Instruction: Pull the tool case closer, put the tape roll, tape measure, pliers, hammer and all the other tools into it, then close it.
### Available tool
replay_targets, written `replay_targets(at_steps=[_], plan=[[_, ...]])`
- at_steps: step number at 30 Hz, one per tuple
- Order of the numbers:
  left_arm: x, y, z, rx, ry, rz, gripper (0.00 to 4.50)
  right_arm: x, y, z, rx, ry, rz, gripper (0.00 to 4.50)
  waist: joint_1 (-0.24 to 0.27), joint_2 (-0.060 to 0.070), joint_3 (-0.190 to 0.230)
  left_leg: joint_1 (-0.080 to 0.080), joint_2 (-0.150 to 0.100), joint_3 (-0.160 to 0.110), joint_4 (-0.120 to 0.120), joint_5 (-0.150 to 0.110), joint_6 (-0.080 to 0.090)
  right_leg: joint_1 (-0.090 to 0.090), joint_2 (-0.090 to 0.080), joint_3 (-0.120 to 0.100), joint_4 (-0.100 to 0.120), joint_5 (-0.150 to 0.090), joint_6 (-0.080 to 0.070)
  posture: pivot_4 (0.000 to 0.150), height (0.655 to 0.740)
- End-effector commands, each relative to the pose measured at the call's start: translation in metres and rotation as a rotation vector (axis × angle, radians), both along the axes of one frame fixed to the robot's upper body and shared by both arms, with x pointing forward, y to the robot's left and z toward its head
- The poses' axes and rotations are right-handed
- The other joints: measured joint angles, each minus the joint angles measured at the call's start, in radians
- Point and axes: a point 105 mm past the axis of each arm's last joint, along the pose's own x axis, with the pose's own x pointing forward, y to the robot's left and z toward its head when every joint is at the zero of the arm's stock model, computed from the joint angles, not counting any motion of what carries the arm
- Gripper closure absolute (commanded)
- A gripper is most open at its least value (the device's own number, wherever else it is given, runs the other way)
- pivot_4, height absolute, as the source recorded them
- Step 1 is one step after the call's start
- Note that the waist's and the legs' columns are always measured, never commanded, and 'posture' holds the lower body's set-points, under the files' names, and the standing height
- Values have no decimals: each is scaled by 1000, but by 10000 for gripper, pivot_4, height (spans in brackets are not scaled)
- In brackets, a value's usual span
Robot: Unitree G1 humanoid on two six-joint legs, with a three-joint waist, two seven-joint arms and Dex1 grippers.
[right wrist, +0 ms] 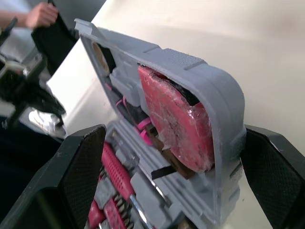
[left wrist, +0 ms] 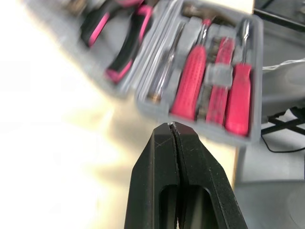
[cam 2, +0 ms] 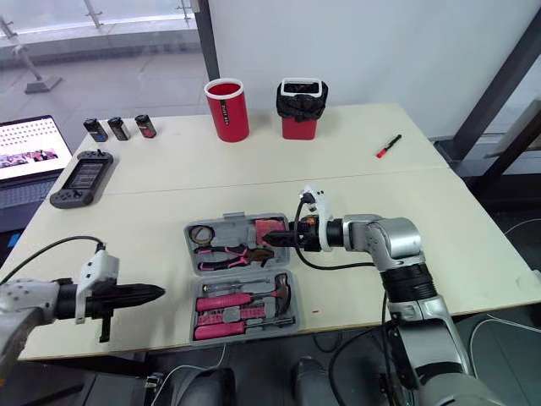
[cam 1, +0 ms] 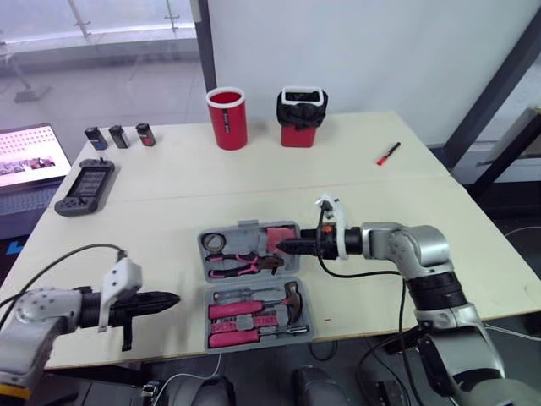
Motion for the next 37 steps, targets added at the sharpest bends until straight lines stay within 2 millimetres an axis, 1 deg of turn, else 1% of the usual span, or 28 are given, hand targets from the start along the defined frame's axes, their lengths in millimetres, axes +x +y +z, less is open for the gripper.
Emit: replay_targets(at_steps=[1,3,4,6,7,8,9,10,12,13,14,16,20,23,25,28,37], plan=[[2,-1,9,-34,-33,21,45000,-35,7,17,-14,-70,162,763,1,-1,0,0,0,0,0,0,0,0,0,0,0,0,0,1500,7387],[2,0,11,-39,-40,31,45000,-63,1,17,-94,-104,253,763,3,-1,1,-1,0,0,0,0,0,0,0,-1,0,0,0,1500,7387],[2,0,13,-46,-44,37,45000,-80,-2,22,-116,-122,305,763,4,-1,1,-1,0,0,0,0,0,0,-1,-1,0,-1,0,1500,7387],[0,1,18,-55,-47,38,45000,-111,-7,40,-99,-151,388,763,4,-3,2,-1,0,0,-2,0,0,0,-1,-1,-1,-2,0,1500,7387],[-1,1,20,-58,-49,37,45000,-120,-10,46,-94,-163,404,763,1,-3,3,-1,0,0,-3,0,0,-1,-1,-1,-1,-2,0,1500,7387],[-2,2,21,-59,-49,35,45000,-124,-11,50,-91,-170,408,763,-2,-4,3,-1,0,0,-3,0,0,-1,-1,-1,0,-2,0,1500,7387],[-3,2,22,-63,-49,34,45000,-125,-13,55,-82,-186,396,763,-3,-5,4,0,0,0,-3,0,0,-1,0,-1,0,-1,0,1500,7387],[-4,3,24,-65,-49,33,45000,-122,-15,65,-62,-229,362,763,-3,-7,4,1,0,-1,-3,0,0,-1,0,-1,0,-1,-1,1500,7387],[-4,6,27,-67,-12,61,45000,-112,-22,82,-52,-351,260,763,-2,-9,6,2,0,-3,-2,0,0,0,1,-1,0,1,-4,1500,7387],[-4,5,33,-90,-18,59,45000,-108,-27,84,-77,-389,212,763,-1,-10,7,2,0,-3,-1,0,0,0,1,-1,0,1,-4,1500,7387],[-5,3,40,-98,-32,51,45000,-103,-36,79,-142,-425,155,763,0,-10,7,2,0,-3,0,0,0,0,1,-1,-1,1,-4,1500,7387],[-5,1,49,-90,-71,43,45000,-98,-50,68,-244,-482,99,763,13,-13,8,1,0,-3,0,0,-1,0,0,-2,-2,1,-4,1500,7387],[-9,-3,64,-109,-115,26,45000,-103,-71,56,-291,-519,90,763,23,-13,9,0,-4,2,-2,0,-1,-1,-6,-1,-5,-1,-2,1500,7387],[-8,-5,67,-90,-149,40,45000,-109,-86,39,-341,-505,99,763,26,-14,9,-1,-5,3,-2,0,-1,0,-7,0,-5,-2,0,1500,7387],[-6,-6,65,-78,-146,60,45000,-107,-93,32,-347,-506,78,763,26,-15,9,0,-5,2,-1,0,-1,1,-6,-1,-4,-2,0,1500,7387],[-7,-9,64,-89,-145,59,45000,-103,-97,25,-350,-514,60,763,22,-15,10,1,-5,1,2,0,-1,2,-6,-1,-2,-1,-1,1500,7387],[-11,-7,63,-74,-137,61,45000,-102,-95,20,-324,-513,66,763,25,-15,10,1,-5,2,3,-1,-1,3,-7,-1,-3,0,-2,1500,7387]])
